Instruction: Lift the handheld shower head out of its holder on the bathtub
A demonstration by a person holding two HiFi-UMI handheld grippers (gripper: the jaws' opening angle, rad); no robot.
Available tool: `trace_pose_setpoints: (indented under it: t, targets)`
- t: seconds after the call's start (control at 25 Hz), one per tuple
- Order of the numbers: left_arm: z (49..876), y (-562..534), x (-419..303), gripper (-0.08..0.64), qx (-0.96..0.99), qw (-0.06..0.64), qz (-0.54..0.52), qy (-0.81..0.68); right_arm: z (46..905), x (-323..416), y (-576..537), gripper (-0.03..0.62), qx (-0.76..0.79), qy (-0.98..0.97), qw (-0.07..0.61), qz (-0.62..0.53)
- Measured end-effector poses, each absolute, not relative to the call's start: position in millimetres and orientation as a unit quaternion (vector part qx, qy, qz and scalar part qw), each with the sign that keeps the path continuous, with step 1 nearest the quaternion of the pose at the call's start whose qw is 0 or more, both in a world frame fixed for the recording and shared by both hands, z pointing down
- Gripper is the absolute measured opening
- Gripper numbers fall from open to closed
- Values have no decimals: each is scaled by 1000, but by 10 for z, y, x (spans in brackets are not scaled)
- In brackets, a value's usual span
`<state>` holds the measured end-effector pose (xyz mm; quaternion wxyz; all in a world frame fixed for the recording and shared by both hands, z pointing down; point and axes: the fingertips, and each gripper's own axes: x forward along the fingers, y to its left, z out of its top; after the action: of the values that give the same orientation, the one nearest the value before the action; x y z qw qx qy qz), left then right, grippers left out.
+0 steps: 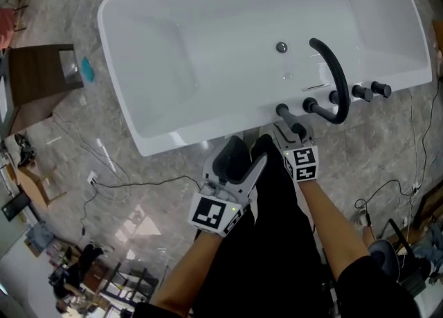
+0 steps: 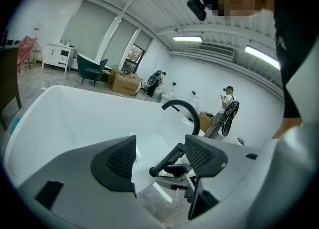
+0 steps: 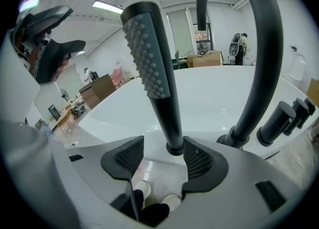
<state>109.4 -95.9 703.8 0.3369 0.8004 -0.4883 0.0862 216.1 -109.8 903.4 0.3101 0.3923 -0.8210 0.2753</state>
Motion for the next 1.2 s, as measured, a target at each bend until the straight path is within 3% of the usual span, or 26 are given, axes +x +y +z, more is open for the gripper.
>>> trace_pose_setpoints:
  t: [0.2, 0.36, 0.76, 1.2]
  targets:
    - [7239, -895, 1046, 285, 794, 348, 104, -487, 9085, 2209, -1182, 235, 425, -814, 295, 262]
    - [7311, -836, 1023, 285, 796, 349, 113, -482, 9138, 2205, -1232, 186, 435, -816, 291, 247]
    - [7324, -792, 1108, 285, 792, 359, 109, -482, 9175, 2165, -1335, 143, 422, -828, 280, 241]
    - [7195, -838, 1081, 285, 795, 348, 103, -487, 9193, 2178, -1330, 127, 417, -820, 306, 245]
